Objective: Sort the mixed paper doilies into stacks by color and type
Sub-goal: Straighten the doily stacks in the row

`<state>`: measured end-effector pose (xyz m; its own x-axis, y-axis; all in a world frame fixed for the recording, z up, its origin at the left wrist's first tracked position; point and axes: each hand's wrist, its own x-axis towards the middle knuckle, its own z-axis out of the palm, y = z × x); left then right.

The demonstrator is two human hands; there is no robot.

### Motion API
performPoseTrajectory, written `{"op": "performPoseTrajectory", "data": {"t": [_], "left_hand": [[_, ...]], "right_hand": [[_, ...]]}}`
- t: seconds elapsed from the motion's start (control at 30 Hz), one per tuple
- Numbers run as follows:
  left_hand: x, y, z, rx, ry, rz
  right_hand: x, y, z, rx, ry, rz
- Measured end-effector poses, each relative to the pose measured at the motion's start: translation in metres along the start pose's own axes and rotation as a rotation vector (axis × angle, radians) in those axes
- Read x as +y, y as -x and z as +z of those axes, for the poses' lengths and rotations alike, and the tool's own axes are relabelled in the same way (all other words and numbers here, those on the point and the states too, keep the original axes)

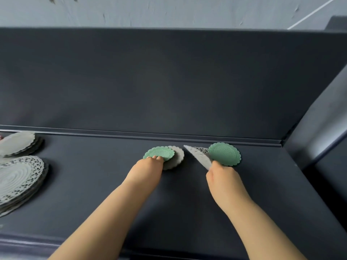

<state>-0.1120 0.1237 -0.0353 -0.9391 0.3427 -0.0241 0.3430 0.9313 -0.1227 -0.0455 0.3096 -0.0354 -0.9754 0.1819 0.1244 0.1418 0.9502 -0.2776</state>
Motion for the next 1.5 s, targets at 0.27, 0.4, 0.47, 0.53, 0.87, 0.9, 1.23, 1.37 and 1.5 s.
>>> {"op": "performPoseTrajectory", "data": {"t": [0.27,0.4,0.47,0.53,0.87,0.9,1.23,1.37,1.5], "left_hand": [[-0.021,0.021,0.009,0.248,0.385,-0.007],[-0.030,0.046,0.001,0.493,0.614,0.026],[-0.040,0.059,-0.005,0.562,0.652,0.047],[-0.056,0.071,-0.009,0.605,0.661,0.070],[-0.208,0.119,-0.002,0.710,0.617,-0.008],[-0.226,0.125,0.000,0.712,0.604,-0.012],[-0.413,0.189,0.032,0.796,0.476,-0.204],[-0.465,0.202,0.043,0.742,0.452,-0.305],[-0.470,0.200,0.050,0.737,0.485,-0.255]], "right_hand": [[-0.003,0.012,-0.002,0.070,-0.382,0.054],[-0.025,0.012,-0.009,0.214,-0.534,0.018],[-0.041,0.011,-0.013,0.272,-0.598,-0.007],[-0.058,0.012,-0.014,0.303,-0.620,-0.025],[-0.195,0.017,0.010,0.389,-0.574,-0.106],[-0.215,0.017,0.016,0.388,-0.580,-0.114],[-0.418,0.033,0.105,-0.002,-0.241,-0.611],[-0.439,0.044,0.130,-0.152,-0.169,-0.569],[-0.441,0.038,0.125,-0.171,-0.241,-0.464]]}}
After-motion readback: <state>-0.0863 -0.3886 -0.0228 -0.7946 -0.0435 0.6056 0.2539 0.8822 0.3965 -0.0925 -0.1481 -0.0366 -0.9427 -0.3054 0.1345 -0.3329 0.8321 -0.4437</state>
